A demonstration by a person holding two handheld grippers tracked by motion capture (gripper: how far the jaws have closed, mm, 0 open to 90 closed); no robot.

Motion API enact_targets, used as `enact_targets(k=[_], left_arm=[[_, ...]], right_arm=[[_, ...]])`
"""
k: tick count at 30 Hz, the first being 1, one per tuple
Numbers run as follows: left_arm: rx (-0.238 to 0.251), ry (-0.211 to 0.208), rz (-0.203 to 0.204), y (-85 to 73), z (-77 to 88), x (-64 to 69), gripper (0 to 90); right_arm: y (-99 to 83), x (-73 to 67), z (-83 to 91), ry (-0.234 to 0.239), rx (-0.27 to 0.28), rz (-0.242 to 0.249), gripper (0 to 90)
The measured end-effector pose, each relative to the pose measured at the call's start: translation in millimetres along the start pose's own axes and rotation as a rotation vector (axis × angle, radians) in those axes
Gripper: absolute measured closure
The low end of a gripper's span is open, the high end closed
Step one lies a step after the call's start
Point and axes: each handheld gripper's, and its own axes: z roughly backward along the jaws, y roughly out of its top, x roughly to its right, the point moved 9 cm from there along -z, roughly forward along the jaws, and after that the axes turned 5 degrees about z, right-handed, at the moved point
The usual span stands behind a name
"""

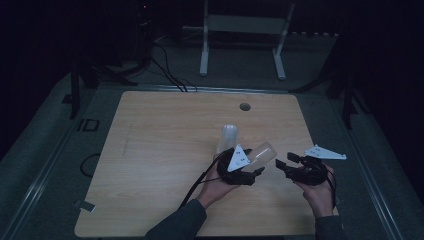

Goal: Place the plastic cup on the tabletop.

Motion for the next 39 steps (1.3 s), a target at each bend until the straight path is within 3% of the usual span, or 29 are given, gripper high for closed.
enact_targets(k=[6,15,22,35,39], left_arm=[[-0.029,-0.008,-0.019,-3.5,-0.4,0.6,30.2],[-0.040,-0.010,-0.019,-4.9,1.3,-2.3,30.1],[-0.051,-0.010,-0.025,-7.0,2.1,-4.6,30.1],[-0.071,-0.035,-0.042,-10.3,2.7,-2.6,30.1],[-0.075,-0.043,-0.049,-10.6,3.9,-3.3,30.1]], right_arm=[[1.0,-1.3,4.9,-0.003,-0.027,0.053,38.6],[6.2,-6.8,11.6,0.004,-0.073,0.174,38.6],[8.3,-7.6,12.5,0.013,-0.108,0.237,38.6],[11.0,-15.3,14.0,0.053,-0.199,0.388,39.5],[13.6,-21.9,14.6,0.109,-0.210,0.409,40.5]])
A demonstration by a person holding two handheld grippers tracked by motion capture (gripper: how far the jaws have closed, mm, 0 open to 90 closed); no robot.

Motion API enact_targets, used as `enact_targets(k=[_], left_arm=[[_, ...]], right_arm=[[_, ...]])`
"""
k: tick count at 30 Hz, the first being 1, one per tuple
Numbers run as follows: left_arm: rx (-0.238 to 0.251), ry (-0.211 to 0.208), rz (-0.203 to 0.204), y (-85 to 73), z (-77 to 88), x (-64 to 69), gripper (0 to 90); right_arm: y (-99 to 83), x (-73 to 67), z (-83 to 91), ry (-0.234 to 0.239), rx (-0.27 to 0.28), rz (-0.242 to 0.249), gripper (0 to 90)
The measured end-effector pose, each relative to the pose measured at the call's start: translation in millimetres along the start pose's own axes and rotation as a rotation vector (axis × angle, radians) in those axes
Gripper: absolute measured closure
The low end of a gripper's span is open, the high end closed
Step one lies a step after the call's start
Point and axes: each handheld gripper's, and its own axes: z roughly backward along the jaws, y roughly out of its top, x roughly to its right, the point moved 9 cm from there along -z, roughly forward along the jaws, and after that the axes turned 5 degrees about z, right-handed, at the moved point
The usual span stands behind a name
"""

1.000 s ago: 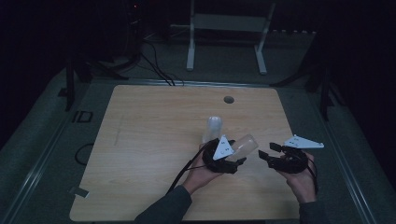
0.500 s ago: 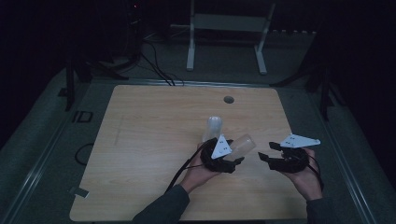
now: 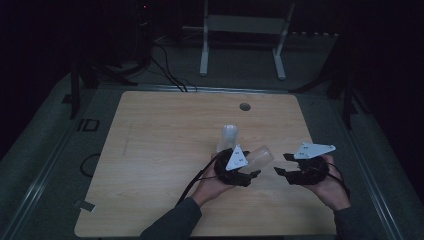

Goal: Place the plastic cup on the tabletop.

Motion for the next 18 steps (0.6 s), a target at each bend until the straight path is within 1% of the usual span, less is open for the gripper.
enact_targets(k=[3,11,12,18], left_arm=[[0.001,-0.010,-0.002,0.0,0.8,0.7,30.1],[0.005,-0.047,-0.006,-0.7,4.9,1.2,30.1],[0.004,-0.051,-0.012,-1.1,5.7,1.1,30.1],[0.001,-0.053,-0.030,-3.5,9.3,0.4,30.0]], right_arm=[[2.8,-1.4,0.0,0.019,-0.013,0.031,40.5],[9.7,-6.0,-0.1,0.049,-0.043,0.112,40.6],[10.5,-6.3,-0.3,0.052,-0.047,0.123,40.5],[13.4,-8.6,-1.7,0.075,-0.076,0.167,40.4]])
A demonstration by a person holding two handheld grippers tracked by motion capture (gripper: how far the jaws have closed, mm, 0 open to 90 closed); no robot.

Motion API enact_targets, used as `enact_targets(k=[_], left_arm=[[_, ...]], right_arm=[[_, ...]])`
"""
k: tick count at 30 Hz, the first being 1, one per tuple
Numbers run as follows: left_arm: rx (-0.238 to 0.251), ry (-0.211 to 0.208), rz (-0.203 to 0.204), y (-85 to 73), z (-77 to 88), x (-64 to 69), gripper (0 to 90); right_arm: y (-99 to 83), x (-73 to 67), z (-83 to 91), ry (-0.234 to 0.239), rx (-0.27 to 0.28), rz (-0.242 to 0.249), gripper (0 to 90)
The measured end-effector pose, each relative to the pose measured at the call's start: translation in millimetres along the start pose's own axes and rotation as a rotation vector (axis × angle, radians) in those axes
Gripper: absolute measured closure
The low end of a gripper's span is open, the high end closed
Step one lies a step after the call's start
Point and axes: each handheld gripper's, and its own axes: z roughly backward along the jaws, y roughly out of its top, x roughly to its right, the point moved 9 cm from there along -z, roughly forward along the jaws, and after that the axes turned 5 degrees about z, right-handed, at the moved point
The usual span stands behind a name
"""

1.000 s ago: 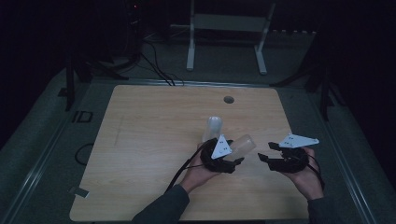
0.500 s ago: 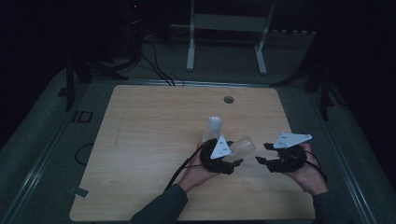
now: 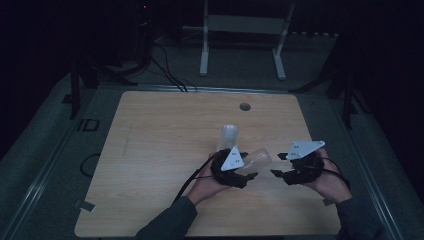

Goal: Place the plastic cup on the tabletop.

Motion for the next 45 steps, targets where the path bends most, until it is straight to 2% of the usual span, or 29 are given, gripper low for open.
enact_targets(k=[21,45], left_arm=[[-0.034,-0.018,-0.047,-4.7,7.0,-1.2,30.0],[-0.058,-0.038,-0.073,-8.6,5.5,3.0,30.1]], right_arm=[[8.4,-4.9,-4.6,0.053,-0.090,0.131,40.4],[10.4,-9.5,-7.5,0.095,-0.182,0.209,39.1]])
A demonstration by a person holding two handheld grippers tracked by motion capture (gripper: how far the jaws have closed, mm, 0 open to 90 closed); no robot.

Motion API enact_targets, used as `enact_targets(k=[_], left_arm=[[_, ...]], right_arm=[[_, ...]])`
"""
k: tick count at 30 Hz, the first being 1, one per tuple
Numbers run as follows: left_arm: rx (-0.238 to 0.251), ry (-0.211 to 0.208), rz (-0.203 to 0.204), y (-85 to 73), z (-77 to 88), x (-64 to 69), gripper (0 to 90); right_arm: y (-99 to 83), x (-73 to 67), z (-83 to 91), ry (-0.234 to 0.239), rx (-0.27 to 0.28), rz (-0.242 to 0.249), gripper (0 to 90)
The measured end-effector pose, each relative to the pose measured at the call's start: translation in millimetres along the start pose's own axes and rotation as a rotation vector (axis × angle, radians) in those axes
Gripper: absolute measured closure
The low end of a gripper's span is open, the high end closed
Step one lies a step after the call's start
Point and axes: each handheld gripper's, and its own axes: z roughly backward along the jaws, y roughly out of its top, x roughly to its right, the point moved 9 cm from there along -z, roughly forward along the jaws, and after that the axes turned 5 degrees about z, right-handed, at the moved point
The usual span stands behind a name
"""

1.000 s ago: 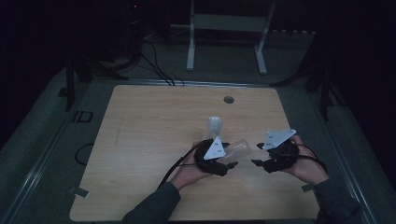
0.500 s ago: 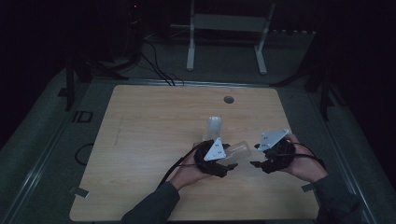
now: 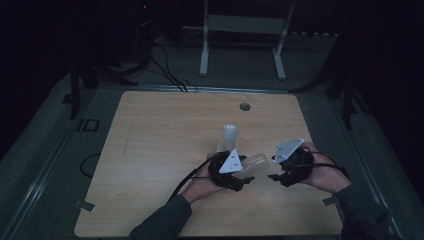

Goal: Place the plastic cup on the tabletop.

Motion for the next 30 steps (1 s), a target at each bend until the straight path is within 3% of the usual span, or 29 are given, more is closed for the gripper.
enact_targets(k=[30], left_arm=[[-0.059,-0.067,-0.057,-6.2,-5.3,12.0,30.1]], right_arm=[[7.7,-4.5,-6.2,0.061,-0.117,0.108,36.5]])
